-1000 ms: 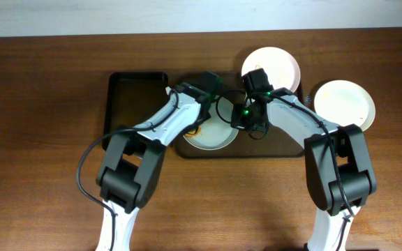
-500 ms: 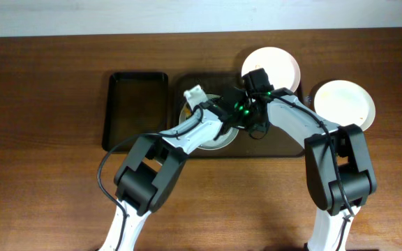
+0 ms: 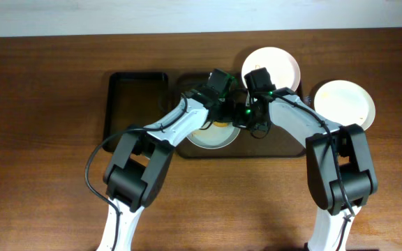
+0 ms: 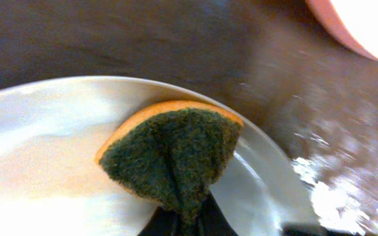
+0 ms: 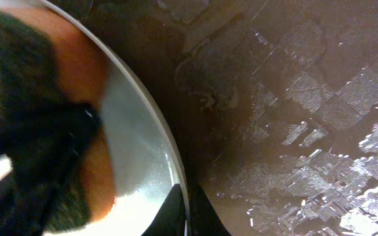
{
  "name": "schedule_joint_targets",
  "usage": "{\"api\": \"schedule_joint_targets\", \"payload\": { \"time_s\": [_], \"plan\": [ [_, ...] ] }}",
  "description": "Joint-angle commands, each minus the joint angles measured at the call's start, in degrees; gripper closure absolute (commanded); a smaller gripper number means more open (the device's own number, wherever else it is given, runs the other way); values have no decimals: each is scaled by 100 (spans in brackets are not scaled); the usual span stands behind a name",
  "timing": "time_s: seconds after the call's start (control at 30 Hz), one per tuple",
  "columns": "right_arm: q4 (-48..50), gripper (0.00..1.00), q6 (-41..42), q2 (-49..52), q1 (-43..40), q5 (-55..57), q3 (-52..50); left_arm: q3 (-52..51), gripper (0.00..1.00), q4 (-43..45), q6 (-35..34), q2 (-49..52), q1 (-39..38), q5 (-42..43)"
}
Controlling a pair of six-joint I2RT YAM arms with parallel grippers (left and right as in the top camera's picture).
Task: Clean dirty plates on tray and stack at the side
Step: 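Scrub the held plate with the sponge in the left gripper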
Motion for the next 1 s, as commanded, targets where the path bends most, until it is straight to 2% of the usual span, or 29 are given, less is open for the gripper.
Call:
{"api": "schedule_joint_targets", "payload": {
  "time_s": [0.0, 0.07, 0.13, 0.17, 0.27, 0.33, 0.43, 0.5, 0.63, 0.73, 0.77, 0.87, 0.97],
  "plan": [
    [-24, 96, 28, 146, 4, 308, -111, -358, 100, 81, 321, 599, 289, 1097],
    [-20, 96, 28, 146, 4, 308, -114, -358, 100, 352, 96, 599, 612, 1043],
    [-22, 96, 28, 146, 4, 308, -114, -358, 100, 140, -813, 599, 881, 498],
    [-22, 96, 28, 146, 4, 308, -114, -358, 100, -125, -1377, 599, 990, 267],
    [-4, 96, 28, 146, 4, 306, -114, -361, 100, -1628, -3707, 599, 1180, 160],
    [26, 96, 28, 146, 4, 284, -114, -361, 100, -2203, -4083, 599, 1163, 129],
    [39, 96, 26, 146, 4, 282, -114, -361, 100, -3045, -4994, 599, 1034, 393],
    [33, 96, 26, 146, 4, 282, -114, -361, 100, -3263, -5084, 599, 841, 844],
    [39, 96, 26, 146, 4, 238, -114, -361, 100, -3226, -5158, 599, 393, 970],
    [39, 96, 24, 146, 4, 240, -114, -361, 100, -3084, -5842, 599, 103, 894],
    [39, 96, 24, 146, 4, 240, -114, -361, 100, -2833, -6046, 599, 9, 643],
    [39, 96, 22, 146, 4, 243, -114, -361, 100, -2299, -6070, 599, -24, -205],
    [42, 96, 4, 146, 4, 243, -116, -361, 100, -2059, -6065, 599, 66, -1847]
  ]
}}
